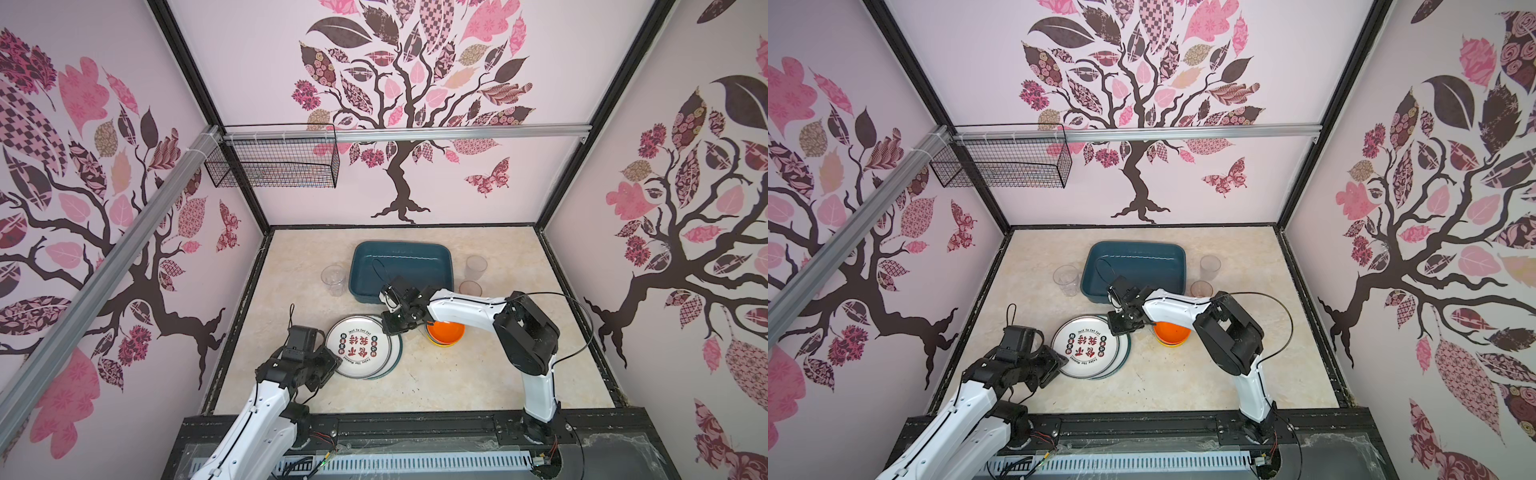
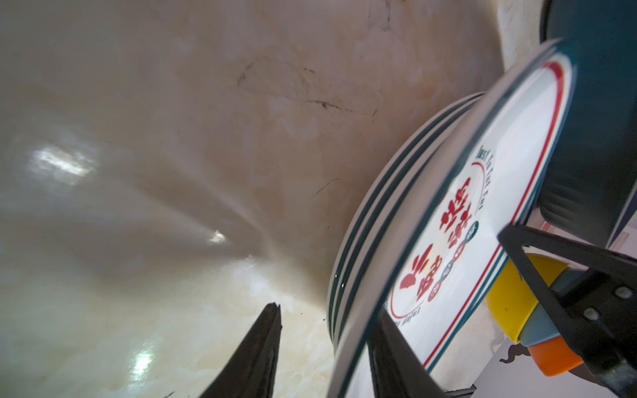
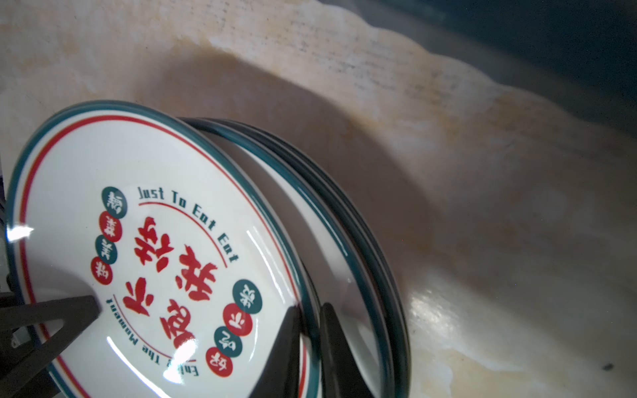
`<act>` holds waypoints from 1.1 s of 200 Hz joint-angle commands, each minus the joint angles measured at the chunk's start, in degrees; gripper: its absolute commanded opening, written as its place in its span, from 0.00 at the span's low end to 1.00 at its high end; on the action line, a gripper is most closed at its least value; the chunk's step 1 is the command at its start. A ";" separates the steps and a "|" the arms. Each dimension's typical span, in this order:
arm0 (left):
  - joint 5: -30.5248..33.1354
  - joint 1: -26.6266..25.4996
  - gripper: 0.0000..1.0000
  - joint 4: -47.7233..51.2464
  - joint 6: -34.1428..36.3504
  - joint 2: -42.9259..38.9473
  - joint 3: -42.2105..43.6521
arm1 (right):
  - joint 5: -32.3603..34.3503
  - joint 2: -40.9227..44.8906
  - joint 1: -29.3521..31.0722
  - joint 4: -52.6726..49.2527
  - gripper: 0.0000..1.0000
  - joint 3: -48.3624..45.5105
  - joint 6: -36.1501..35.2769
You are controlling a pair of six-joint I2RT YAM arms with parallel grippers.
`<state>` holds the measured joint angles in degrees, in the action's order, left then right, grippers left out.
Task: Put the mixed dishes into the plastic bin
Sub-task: 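Tilt the plate stack up with the left gripper while the right holds, then lift the red-print top plate off the stack with both grippers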
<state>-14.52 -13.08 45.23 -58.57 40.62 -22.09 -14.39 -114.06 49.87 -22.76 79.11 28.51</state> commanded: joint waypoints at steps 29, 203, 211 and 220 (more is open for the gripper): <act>1.85 -0.12 0.31 1.33 0.82 0.51 -3.31 | 0.07 -2.91 0.41 -0.92 0.15 -0.96 0.49; -4.45 -0.11 0.00 2.78 4.27 -2.77 -12.74 | 3.09 17.45 -1.66 -0.62 0.44 -6.29 3.72; -5.84 -0.17 0.00 2.21 4.41 -2.95 -13.12 | 2.44 19.72 -2.57 0.26 0.44 -7.91 4.72; -7.75 -0.11 0.00 1.19 4.68 -3.21 -13.53 | 1.58 22.35 -3.97 1.45 0.45 -9.94 5.88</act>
<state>-16.56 -13.28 49.54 -55.46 38.68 -31.92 -11.84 -99.37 48.69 -22.85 72.77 31.14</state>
